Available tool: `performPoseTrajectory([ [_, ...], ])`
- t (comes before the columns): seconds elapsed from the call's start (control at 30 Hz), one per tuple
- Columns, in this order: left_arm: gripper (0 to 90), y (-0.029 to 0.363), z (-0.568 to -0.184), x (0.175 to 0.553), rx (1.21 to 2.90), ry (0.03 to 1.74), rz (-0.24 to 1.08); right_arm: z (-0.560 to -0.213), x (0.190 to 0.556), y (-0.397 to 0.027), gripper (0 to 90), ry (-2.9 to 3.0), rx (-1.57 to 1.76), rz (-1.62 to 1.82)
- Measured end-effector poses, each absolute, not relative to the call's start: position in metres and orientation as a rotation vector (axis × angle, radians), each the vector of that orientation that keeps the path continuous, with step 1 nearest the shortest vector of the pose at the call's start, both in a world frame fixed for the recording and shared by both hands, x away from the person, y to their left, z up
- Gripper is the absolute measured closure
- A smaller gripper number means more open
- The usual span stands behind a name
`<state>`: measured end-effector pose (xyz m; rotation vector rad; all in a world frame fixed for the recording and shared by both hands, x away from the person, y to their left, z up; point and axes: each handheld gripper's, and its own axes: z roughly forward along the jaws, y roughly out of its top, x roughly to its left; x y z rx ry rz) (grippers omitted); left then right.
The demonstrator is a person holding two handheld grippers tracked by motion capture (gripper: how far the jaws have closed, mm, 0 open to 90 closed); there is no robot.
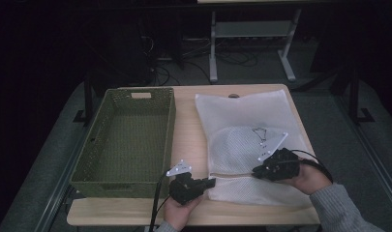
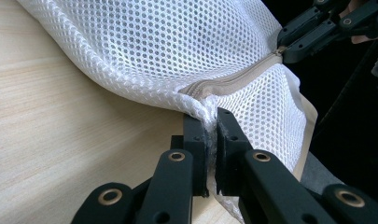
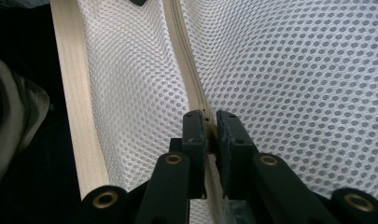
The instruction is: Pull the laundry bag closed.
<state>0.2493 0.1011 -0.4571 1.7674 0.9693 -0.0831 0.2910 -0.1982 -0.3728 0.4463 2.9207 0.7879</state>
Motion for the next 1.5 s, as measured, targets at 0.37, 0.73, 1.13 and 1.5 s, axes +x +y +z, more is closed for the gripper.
performPoseTrajectory([
  [0.37, 85.2, 0.105, -0.458, 0.250, 1.765, 0.980, -0.089, -0.369, 0.291, -0.206, 81.7, 2.917, 0.457, 0.780],
  [0.73, 85.0, 0.107, -0.460, 0.250, 1.767, 0.988, -0.085, -0.367, 0.291, -0.214, 81.7, 2.911, 0.484, 0.774],
  [1.13, 84.7, 0.108, -0.463, 0.246, 1.778, 0.989, -0.085, -0.372, 0.293, -0.222, 81.6, 2.913, 0.508, 0.790],
  [1.5, 84.3, 0.109, -0.465, 0.245, 1.772, 0.988, -0.110, -0.374, 0.291, -0.228, 81.6, 2.911, 0.524, 0.811],
])
